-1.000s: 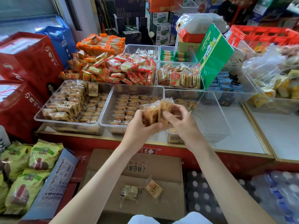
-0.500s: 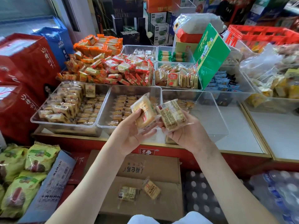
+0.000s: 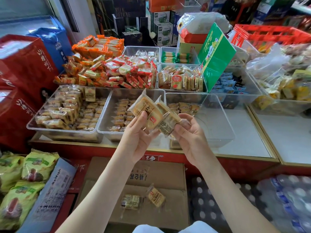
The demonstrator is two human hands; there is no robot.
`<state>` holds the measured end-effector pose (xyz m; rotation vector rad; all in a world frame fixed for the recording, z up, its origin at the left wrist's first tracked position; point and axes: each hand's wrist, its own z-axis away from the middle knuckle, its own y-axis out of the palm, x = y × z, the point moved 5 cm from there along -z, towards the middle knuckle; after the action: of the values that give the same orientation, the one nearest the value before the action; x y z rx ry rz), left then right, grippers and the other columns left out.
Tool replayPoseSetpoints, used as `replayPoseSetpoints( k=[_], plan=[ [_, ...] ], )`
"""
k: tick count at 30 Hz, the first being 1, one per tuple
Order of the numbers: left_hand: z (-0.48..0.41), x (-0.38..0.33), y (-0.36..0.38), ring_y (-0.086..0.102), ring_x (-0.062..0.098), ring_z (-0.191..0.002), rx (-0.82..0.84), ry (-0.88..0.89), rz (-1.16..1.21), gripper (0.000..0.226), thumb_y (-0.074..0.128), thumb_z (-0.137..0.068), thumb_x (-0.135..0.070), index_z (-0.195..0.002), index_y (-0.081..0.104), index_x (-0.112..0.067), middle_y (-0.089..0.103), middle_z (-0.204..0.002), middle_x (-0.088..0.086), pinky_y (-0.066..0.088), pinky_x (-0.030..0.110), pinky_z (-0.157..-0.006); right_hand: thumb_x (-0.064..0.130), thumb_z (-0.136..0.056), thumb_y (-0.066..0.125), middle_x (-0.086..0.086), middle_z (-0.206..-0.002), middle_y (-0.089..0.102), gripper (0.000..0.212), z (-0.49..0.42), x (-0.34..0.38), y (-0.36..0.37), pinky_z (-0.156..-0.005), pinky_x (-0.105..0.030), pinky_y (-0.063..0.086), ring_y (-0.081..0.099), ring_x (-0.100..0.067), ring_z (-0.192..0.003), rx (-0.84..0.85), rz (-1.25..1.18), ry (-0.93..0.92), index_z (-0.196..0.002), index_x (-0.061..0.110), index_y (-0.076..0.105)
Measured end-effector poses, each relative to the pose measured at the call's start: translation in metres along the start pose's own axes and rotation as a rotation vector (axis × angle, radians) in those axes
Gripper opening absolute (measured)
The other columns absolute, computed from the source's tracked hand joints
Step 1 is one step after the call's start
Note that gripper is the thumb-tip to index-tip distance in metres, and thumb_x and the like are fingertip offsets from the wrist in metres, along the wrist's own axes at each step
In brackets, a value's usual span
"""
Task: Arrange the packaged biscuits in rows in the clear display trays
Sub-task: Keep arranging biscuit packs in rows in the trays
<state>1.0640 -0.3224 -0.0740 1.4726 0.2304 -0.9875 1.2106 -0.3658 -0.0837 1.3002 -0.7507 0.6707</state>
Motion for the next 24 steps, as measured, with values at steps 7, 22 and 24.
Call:
replayPoseSetpoints(
  k=[7,22,24],
  plan=[
    [-0.001,-0.003,-0.005,0.064,0.027,-0.115,0.041,0.055,0.081,0.046,0.087,-0.065,-0.035,-0.106,0.076,-0.018,0.067,-0.123,0.012,0.059,0.039,-0.080,-0.012,-0.085,0.057,-0.003,-0.087,0.071,0.020,0.002,0.003,0.006,-0.073,-0.024,0.058,0.069,-0.020,-0.095,-0.185,0.102,-0.219,-0.087,0.008,0.060],
    [0.006,-0.029,0.002,0.060,0.017,-0.116,0.215,0.411,-0.860,0.033,0.078,-0.070,-0.038,-0.101,0.071,-0.046,0.063,-0.121,-0.002,0.051,0.032,-0.096,0.027,-0.085,0.064,-0.002,-0.127,0.063,0.039,-0.020,0.037,-0.014,-0.102,-0.042,0.047,0.061,-0.020,-0.117,0.100,0.305,-0.042,-0.123,0.022,0.058],
    [0.004,-0.025,0.006,0.056,0.009,-0.120,0.332,0.465,-1.148,0.037,0.074,-0.075,-0.042,-0.112,0.067,-0.044,0.056,-0.127,-0.014,0.049,0.027,-0.098,0.036,-0.083,0.068,-0.005,-0.130,0.062,0.045,-0.020,0.045,-0.001,-0.093,-0.040,0.054,0.060,-0.025,-0.119,0.263,0.439,0.041,-0.126,0.026,0.059]
  ],
)
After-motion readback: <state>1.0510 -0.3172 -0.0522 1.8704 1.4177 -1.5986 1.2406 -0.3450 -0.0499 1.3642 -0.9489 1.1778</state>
